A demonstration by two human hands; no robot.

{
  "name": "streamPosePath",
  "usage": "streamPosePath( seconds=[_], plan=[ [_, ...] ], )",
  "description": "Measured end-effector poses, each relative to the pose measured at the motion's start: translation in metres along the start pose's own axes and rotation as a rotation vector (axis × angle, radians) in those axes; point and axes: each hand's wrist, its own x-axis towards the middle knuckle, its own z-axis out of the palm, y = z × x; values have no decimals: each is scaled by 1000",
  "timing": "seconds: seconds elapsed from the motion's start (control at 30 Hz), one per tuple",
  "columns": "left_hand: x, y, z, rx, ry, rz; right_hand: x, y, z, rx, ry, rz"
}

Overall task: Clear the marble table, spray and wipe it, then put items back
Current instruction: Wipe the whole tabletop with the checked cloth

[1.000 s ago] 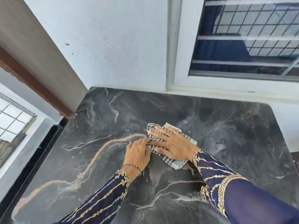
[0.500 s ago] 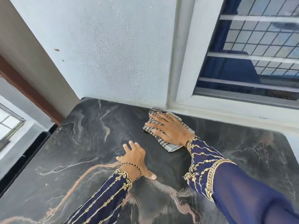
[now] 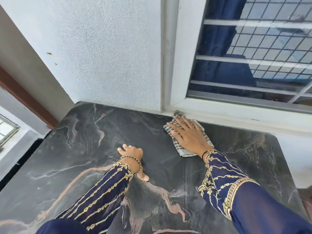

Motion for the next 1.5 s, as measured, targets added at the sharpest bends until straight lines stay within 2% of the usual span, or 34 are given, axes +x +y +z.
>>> streamPosePath(
  seconds=[0.13, 0.27, 0.47, 0.5, 0.57, 0.63, 0.7, 0.9, 1.17, 1.3, 1.5],
  plan=[
    [-3, 1, 1, -45, 17, 3, -33, 43, -7, -31, -35, 71],
    [-5, -1, 3, -75, 31, 0, -46, 33, -4, -4, -74, 127],
    [-14, -3, 8, -178, 69, 0, -95, -11, 2, -44, -4, -5],
    [-15, -5, 11, -204, 113, 0, -104, -20, 3, -34, 5, -25],
    [-24, -8, 27, -153, 309, 29, -127, -41, 4, -14, 32, -61],
    [-39, -3, 55, -71, 524, 107, -155, -64, 4, -1, 43, -87],
    [-57, 5, 89, -90, 672, 195, -185, -87, 8, -15, 49, -124],
    [-146, 7, 188, -379, 783, 365, -274, -155, 14, 10, 46, -231],
    [-222, -9, 248, -513, 657, 363, -368, -220, 10, 58, 18, -262],
    [-237, -7, 264, -563, 662, 411, -393, -215, 7, 32, -24, -282],
    [-246, 10, 261, -627, 586, 497, -432, -186, -4, 5, -77, -256]
  ],
)
